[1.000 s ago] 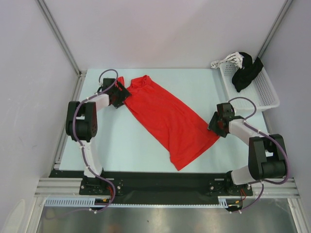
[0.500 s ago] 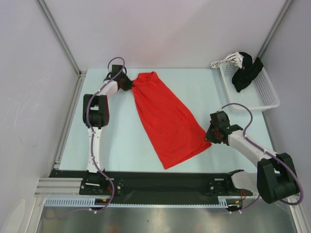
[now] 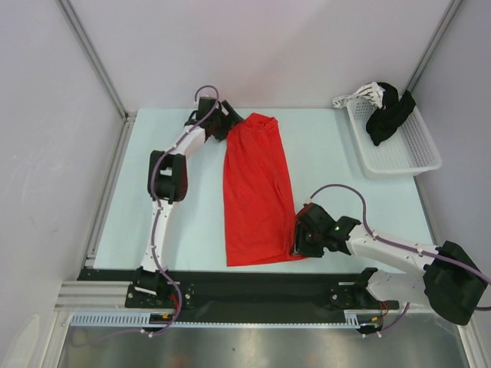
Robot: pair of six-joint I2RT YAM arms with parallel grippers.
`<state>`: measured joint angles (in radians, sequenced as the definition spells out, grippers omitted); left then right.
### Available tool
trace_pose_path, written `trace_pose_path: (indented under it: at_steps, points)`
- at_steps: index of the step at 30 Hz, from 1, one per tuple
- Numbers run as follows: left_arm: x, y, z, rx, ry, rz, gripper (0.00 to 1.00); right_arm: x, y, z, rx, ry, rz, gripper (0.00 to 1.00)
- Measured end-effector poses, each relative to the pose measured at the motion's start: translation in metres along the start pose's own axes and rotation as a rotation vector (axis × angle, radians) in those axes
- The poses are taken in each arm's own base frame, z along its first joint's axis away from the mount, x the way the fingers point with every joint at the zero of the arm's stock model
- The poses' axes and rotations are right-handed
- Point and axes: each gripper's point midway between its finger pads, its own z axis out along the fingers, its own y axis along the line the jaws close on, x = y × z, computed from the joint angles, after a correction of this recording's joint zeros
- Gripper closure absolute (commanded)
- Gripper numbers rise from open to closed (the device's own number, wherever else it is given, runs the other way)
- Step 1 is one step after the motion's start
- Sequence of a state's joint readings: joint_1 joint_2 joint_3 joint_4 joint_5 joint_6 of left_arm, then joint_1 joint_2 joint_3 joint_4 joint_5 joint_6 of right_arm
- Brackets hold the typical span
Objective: Fold and stack the tank tops
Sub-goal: Fold the tank top
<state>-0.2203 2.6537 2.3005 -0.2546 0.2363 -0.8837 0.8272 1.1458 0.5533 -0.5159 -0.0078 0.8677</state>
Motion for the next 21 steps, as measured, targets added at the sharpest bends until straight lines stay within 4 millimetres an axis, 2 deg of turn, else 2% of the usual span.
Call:
trace_pose_path:
  at_steps: [1, 4, 9, 11, 13, 15, 17, 19, 21]
  points:
    - [0.003, 0.001, -0.005, -0.011, 0.008, 0.004, 0.01, 0.0, -0.001, -0.001, 0.007, 0.001, 0.002, 0.43]
    - [0.008, 0.014, -0.033, -0.062, 0.04, 0.009, 0.0, -0.004, -0.003, -0.007, 0.023, -0.02, -0.003, 0.39]
    - [0.011, 0.066, -0.115, -0.219, 0.064, 0.01, 0.0, -0.025, -0.003, -0.02, 0.042, -0.092, -0.012, 0.41]
    - [0.006, 0.075, -0.15, -0.244, 0.029, 0.024, 0.0, -0.032, -0.008, -0.021, 0.058, -0.109, -0.009, 0.45]
    - [0.017, 0.076, -0.186, -0.253, 0.011, 0.042, 0.0, -0.036, -0.015, -0.02, 0.079, -0.114, 0.001, 0.46]
    - [0.041, 0.072, -0.22, -0.238, 0.011, 0.077, 0.0, -0.038, -0.021, -0.018, 0.095, -0.116, 0.005, 0.48]
    - [0.07, 0.067, -0.246, -0.22, 0.02, 0.119, 0.0, -0.037, -0.027, -0.015, 0.109, -0.113, 0.008, 0.5]
    - [0.104, 0.062, -0.262, -0.193, 0.038, 0.171, 0.0, -0.036, -0.034, -0.011, 0.12, -0.109, 0.01, 0.5]
    - [0.145, 0.064, -0.278, -0.178, 0.091, 0.225, 0.0, -0.036, -0.042, -0.008, 0.13, -0.102, 0.026, 0.5]
